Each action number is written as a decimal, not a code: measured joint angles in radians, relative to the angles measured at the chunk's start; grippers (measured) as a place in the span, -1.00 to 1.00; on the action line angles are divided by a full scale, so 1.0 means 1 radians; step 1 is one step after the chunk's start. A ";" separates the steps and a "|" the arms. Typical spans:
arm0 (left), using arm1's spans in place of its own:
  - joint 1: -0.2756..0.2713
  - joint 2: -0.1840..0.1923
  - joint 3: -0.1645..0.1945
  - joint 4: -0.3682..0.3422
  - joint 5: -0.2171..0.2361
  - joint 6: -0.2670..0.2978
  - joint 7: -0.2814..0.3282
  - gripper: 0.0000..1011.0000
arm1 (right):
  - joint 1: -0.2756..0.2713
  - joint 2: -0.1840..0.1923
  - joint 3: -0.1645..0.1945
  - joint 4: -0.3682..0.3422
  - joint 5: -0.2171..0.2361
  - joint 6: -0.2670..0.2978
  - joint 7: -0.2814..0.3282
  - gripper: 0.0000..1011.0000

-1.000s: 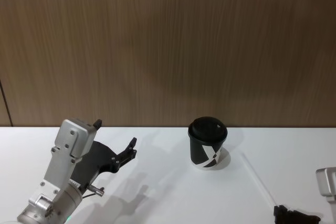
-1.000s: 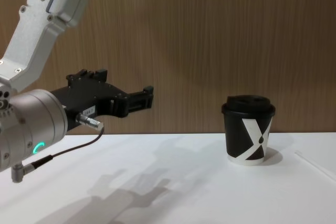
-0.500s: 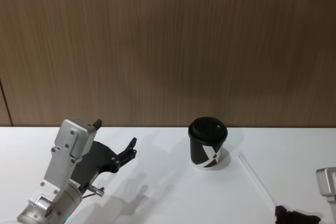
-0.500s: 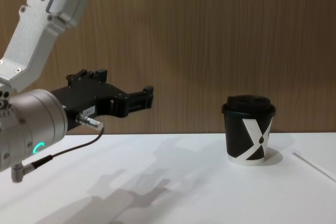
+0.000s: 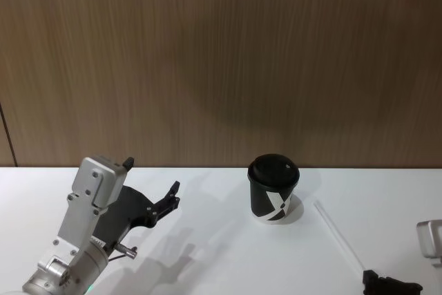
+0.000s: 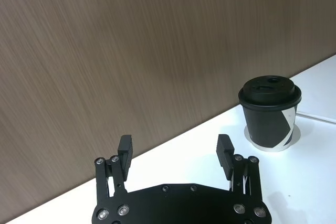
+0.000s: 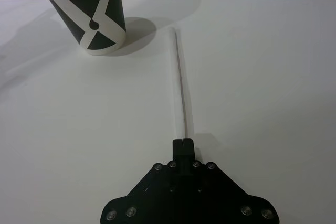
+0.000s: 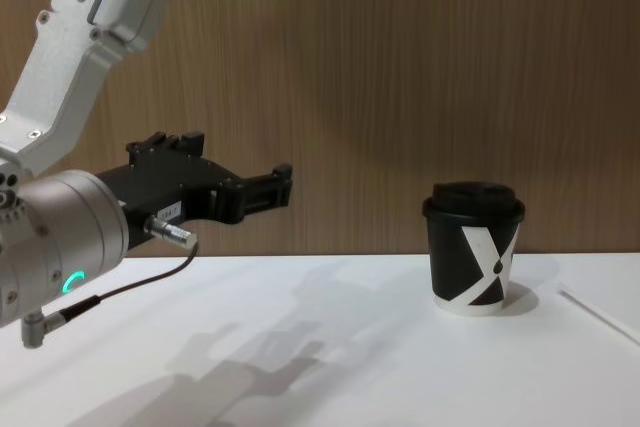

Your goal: Pick up the straw with one hand, pass it to the other hand, and insert it into the cup.

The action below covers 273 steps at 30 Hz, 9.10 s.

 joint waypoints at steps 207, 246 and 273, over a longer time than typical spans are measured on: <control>-0.246 -0.228 0.034 0.336 -0.835 0.336 -0.597 0.98 | 0.107 0.393 0.017 0.002 0.285 -0.317 0.660 -1.00; -0.283 -0.263 0.049 0.401 -0.872 0.323 -0.608 0.05 | 0.107 0.394 0.017 0.002 0.285 -0.317 0.660 -1.00; -0.285 -0.264 0.050 0.404 -0.874 0.322 -0.608 -0.87 | 0.107 0.393 0.017 0.002 0.285 -0.317 0.660 -1.00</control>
